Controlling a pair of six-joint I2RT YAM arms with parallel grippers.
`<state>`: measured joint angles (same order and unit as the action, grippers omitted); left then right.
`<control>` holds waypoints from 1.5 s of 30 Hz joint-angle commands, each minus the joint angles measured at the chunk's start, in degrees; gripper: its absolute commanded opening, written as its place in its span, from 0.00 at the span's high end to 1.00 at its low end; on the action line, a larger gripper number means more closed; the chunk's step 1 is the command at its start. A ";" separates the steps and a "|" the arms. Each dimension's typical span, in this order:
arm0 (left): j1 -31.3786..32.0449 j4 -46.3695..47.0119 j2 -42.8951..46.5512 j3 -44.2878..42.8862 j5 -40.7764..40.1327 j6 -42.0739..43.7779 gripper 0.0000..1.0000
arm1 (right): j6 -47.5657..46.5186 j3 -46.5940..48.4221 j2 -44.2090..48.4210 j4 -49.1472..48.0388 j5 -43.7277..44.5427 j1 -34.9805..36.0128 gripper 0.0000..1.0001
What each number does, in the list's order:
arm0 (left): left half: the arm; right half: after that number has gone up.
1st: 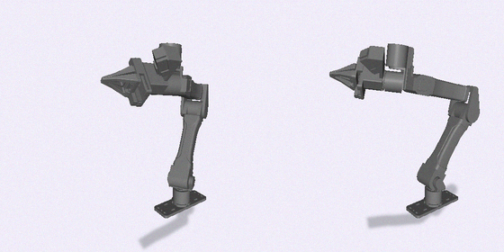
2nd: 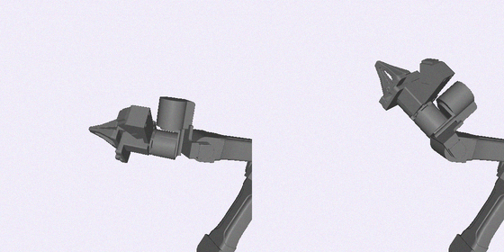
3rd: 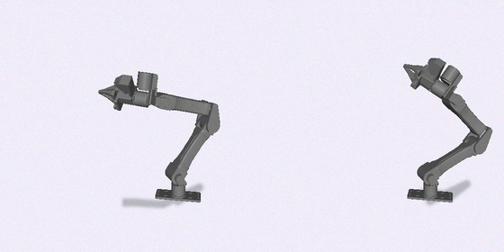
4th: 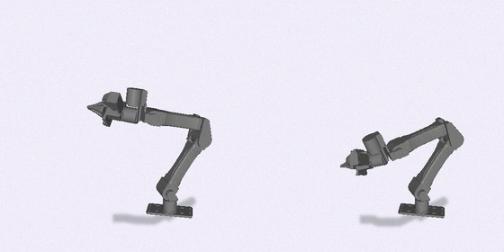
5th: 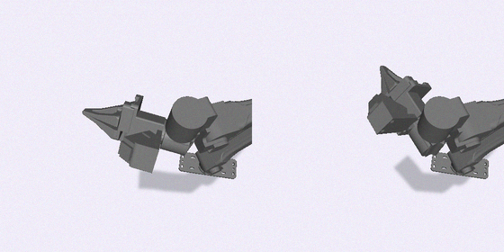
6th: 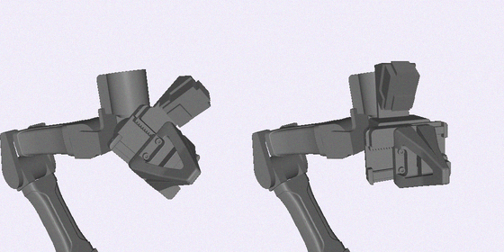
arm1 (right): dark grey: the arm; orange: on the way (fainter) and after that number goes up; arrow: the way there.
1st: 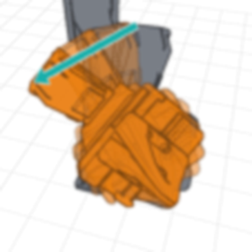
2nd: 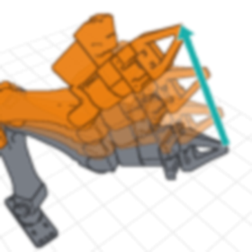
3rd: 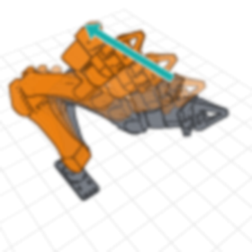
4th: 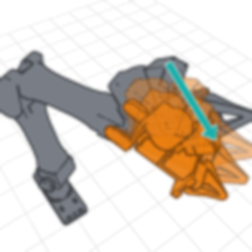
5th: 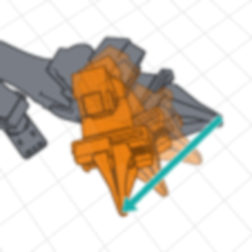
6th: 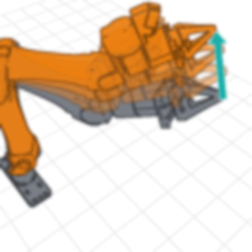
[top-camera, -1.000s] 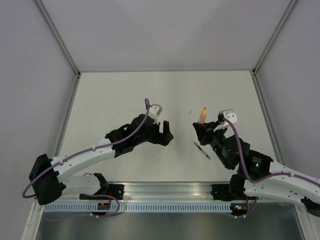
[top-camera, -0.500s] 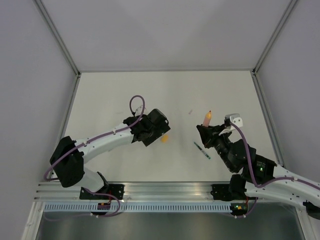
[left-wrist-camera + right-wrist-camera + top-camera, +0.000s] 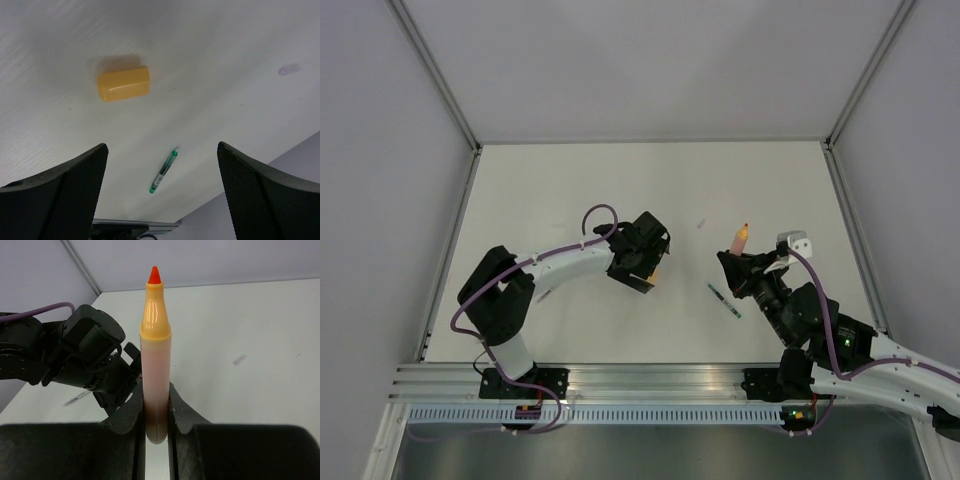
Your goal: Insert the pens into the pen caps
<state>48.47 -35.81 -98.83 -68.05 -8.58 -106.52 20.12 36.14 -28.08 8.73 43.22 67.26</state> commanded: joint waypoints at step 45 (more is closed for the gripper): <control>-0.65 3.47 -4.01 2.48 -8.20 -28.22 0.14 | -0.52 0.16 1.27 -1.09 -3.32 -0.12 1.00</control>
<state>47.77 -31.29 -104.75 -65.76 -12.01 -112.68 20.10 35.88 -27.77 8.19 40.58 67.26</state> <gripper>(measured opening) 0.862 0.201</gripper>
